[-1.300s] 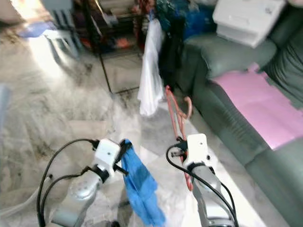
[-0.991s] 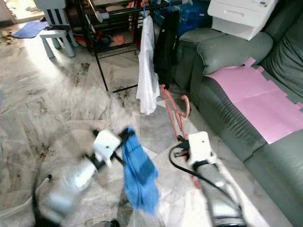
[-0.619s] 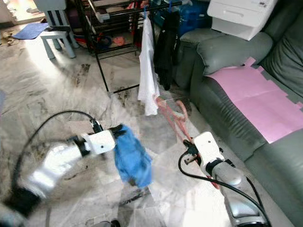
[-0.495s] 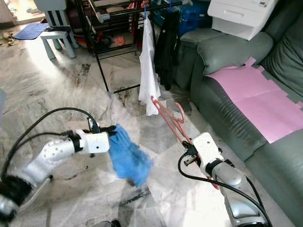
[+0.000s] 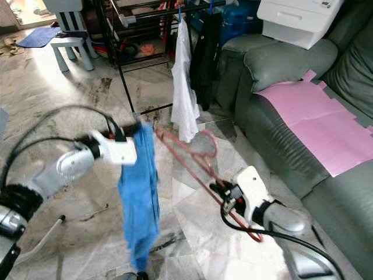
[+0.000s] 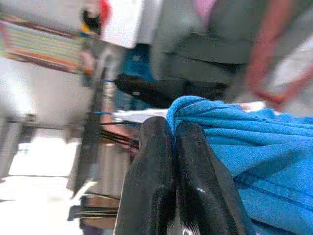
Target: Hang hanger
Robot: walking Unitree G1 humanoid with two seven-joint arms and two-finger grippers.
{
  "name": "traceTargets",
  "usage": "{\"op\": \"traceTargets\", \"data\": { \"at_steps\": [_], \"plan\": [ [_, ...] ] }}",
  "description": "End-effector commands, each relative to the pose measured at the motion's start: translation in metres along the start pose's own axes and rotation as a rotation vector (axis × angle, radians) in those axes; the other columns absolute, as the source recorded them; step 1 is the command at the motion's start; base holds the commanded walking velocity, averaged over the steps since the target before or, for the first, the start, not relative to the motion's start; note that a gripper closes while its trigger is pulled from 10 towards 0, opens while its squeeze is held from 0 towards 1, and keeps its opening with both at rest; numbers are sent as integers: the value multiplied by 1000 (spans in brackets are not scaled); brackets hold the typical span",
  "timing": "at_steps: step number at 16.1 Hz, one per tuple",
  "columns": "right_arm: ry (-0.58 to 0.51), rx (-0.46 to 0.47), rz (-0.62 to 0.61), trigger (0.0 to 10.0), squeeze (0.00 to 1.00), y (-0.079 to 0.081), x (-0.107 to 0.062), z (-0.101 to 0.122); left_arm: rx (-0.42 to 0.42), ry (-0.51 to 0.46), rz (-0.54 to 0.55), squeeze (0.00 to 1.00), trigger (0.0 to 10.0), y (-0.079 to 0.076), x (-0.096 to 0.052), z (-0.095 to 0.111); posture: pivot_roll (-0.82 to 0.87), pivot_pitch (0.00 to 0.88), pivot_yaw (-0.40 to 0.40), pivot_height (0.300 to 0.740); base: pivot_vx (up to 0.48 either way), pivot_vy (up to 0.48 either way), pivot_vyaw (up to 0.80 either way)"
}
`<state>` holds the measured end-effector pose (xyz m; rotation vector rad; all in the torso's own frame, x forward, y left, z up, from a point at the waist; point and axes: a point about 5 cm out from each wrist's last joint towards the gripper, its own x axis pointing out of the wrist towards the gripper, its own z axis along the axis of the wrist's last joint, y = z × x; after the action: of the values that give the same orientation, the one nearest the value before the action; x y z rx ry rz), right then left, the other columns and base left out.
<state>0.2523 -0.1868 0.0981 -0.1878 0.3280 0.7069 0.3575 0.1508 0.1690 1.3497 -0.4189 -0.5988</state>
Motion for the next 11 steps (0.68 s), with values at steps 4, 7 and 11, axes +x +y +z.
{"op": "traceTargets", "data": {
  "at_steps": [4,7,11],
  "plan": [
    [54,-37,143,10000,0,15,-10,3,30,59,35,0,10000,0,-6,-17,-109,120,31,740,0,0,0],
    [84,-52,164,10000,0,16,-14,1,43,119,26,0,10000,-3,-10,-29,-112,121,35,740,0,0,0],
    [89,-24,206,10000,0,23,-13,0,-25,-9,90,0,10000,6,-6,-16,-106,123,39,740,0,0,0]
  ]
}}
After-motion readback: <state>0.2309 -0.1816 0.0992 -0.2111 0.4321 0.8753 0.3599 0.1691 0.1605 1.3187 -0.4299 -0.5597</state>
